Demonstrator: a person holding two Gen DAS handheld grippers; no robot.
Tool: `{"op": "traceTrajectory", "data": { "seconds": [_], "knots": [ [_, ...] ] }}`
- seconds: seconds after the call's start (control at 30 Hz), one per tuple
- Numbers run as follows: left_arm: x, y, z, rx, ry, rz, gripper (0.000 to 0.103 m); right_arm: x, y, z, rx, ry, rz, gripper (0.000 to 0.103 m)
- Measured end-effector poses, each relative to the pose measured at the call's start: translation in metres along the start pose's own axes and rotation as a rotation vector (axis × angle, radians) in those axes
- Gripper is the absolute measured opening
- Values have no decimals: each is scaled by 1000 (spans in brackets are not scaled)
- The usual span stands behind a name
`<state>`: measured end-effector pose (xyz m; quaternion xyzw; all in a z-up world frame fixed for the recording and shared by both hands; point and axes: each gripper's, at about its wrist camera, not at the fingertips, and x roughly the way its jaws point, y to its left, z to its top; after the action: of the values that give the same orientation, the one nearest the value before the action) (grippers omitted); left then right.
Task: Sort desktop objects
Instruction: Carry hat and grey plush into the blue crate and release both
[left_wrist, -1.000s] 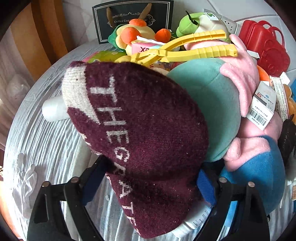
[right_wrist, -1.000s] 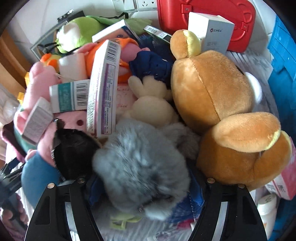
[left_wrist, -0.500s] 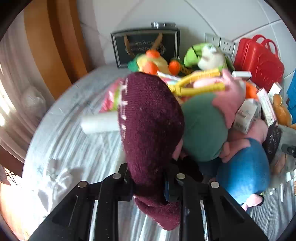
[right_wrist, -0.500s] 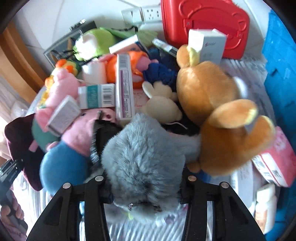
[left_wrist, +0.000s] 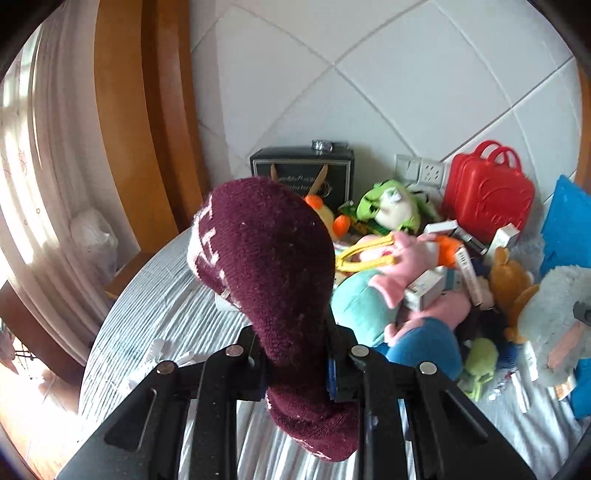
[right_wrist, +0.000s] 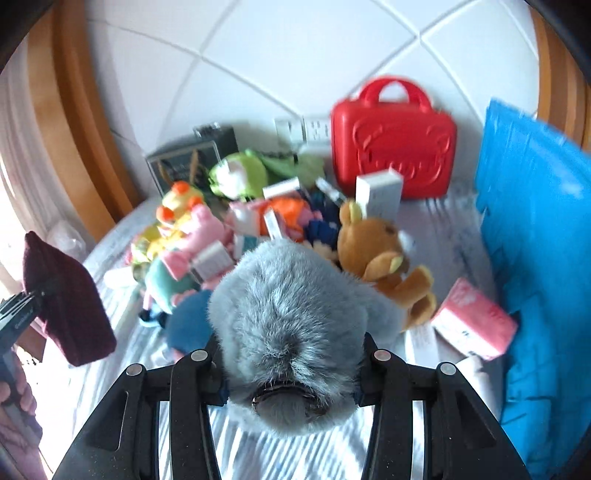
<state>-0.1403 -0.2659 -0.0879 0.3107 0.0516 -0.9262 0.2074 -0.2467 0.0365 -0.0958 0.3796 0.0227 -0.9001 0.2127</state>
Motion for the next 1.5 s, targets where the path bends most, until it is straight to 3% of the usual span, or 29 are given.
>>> {"op": "traceTrajectory", "data": {
  "seconds": [0.4, 0.7, 0.97, 1.2, 1.3, 1.4, 1.5],
  "knots": [
    [-73, -43, 14, 86, -143, -146, 22, -109, 12, 7, -11, -235, -25, 44],
    [-121, -141, 31, 211, -239, -294, 22, -171, -24, 2, 40, -369, -108, 44],
    [-181, -271, 50, 266, -370, -433, 22, -248, -110, 18, 64, -534, -236, 44],
    [-244, -410, 54, 291, -433, -569, 22, -312, -215, 18, 74, -602, -364, 44],
    [-263, -467, 44, 314, -422, -608, 22, -326, -259, 12, 64, -597, -418, 43],
    [-278, -517, 29, 358, -396, -620, 22, -333, -297, 3, 61, -576, -454, 28],
    [-272, -564, 15, 396, -328, -615, 22, -330, -339, 0, 74, -522, -469, 27]
  ]
}}
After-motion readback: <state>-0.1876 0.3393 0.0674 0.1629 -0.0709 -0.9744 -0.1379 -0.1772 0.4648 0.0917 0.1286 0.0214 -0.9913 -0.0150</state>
